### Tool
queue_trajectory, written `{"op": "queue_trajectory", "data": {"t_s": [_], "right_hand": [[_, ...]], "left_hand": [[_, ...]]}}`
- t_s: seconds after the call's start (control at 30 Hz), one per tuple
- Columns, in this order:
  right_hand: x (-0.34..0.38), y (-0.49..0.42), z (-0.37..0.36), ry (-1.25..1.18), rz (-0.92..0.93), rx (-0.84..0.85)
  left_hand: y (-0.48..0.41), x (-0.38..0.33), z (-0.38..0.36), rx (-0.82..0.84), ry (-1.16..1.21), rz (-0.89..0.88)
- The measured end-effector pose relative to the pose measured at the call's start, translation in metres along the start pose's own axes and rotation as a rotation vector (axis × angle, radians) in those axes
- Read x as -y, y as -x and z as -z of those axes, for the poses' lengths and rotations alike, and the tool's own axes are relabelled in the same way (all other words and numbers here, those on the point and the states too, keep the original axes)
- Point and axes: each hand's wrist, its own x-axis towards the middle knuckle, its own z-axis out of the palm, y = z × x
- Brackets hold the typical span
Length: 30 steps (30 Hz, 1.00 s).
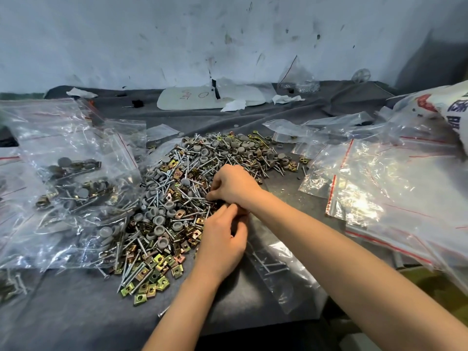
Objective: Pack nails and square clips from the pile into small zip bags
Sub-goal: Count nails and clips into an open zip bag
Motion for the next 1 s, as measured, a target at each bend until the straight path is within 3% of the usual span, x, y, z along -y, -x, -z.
{"op": "queue_trajectory", "data": {"t_s": [0.33,0.47,0.6,0.7,0.8,1.0], "right_hand": [[-0.006,0.0,-0.009,-0.143,-0.094,-0.048],[-0.012,0.013,0.01,-0.216,-0.046,-0.082],[-0.02,0.04,0.046,-0.489,0.007,-0.078],[-0.024,0.06,0.068,-0.561,0.1,-0.028],[-0.026,0.076,0.082,-0.408,0.174,0.063],[-0.024,0.087,0.099,0.093,0.258,-0.071]], "left_hand": [[0.002,-0.002,0.002,-0.009,0.037,0.019],[0.001,-0.002,0.0,0.024,0.054,-0.019],[0.001,-0.001,0.001,0.0,0.102,-0.032],[0.0,-0.002,0.002,-0.052,0.166,-0.034],[0.0,-0.004,0.002,-0.093,0.195,-0.08],[0.003,-0.003,0.003,-0.12,0.247,-0.115]]}}
